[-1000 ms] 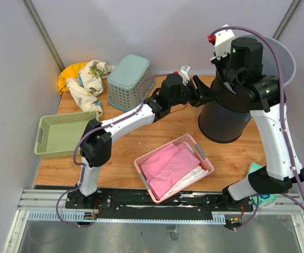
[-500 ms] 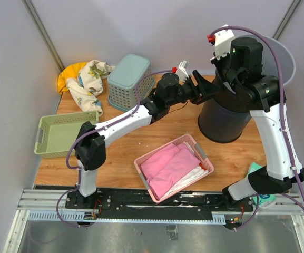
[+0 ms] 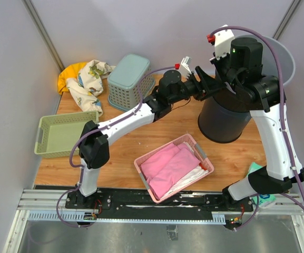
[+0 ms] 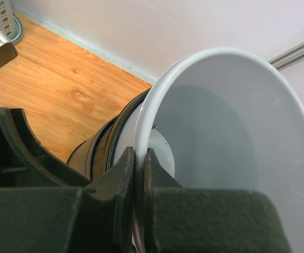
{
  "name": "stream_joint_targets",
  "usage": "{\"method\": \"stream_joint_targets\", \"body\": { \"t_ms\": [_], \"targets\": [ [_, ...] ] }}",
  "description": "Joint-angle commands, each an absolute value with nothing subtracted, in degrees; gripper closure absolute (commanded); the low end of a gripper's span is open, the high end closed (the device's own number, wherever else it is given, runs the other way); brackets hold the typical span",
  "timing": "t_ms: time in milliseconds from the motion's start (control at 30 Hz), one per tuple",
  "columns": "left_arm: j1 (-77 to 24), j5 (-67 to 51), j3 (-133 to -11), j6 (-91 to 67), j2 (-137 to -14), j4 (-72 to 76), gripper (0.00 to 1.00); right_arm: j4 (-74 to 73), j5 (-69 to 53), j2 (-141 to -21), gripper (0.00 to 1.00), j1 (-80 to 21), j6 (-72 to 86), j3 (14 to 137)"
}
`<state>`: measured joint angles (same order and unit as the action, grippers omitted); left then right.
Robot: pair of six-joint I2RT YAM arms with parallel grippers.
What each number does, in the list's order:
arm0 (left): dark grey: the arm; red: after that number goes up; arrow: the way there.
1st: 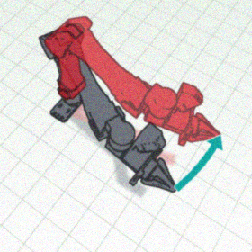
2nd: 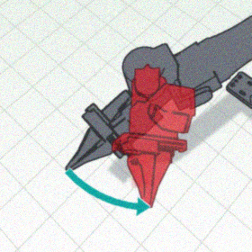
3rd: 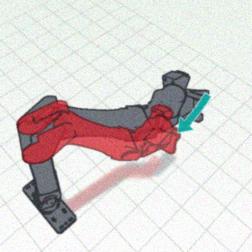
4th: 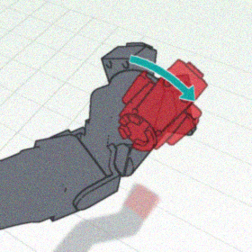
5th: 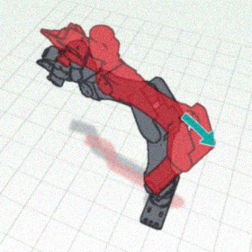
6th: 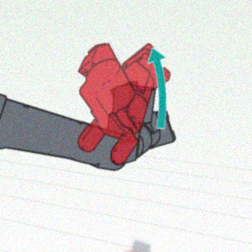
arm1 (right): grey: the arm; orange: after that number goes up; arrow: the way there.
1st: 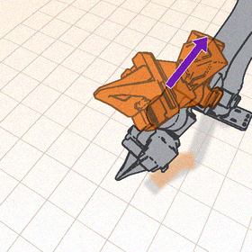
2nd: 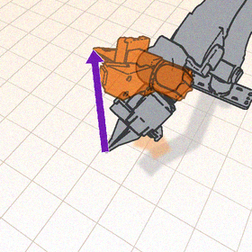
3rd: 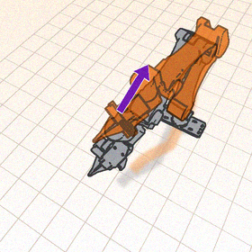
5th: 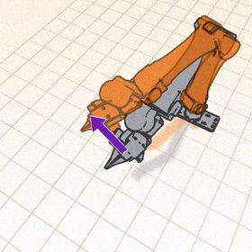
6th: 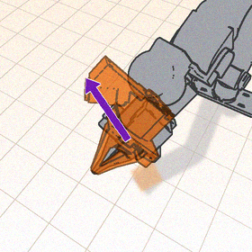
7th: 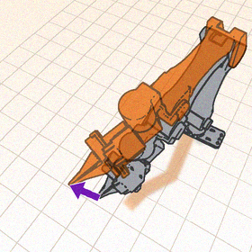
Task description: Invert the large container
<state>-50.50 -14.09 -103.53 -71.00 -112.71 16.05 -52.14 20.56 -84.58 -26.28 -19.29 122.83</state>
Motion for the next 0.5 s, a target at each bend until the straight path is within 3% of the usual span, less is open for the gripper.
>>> {"method": "stream_joint_targets", "body": {
  "t_ms": [0,200,467],
  "targets": [
    [-51.23,-13.35,-108.3,-70.47,-114.49,15.16,0.37,-45.27,20.12,-82.79,0.99,-27.5,-19.49,124.06],
    [-51.24,-12.43,-112.76,-70.75,-117.63,9.93,0.48,-45.38,19.14,-82.55,1.0,-27.67,-19.16,124.19],
    [-51.24,-8.95,-108.59,-73.63,-117.61,8.06,0.66,-45.52,18.81,-81.36,0.99,-28.53,-18.59,125.11]
  ]
}}
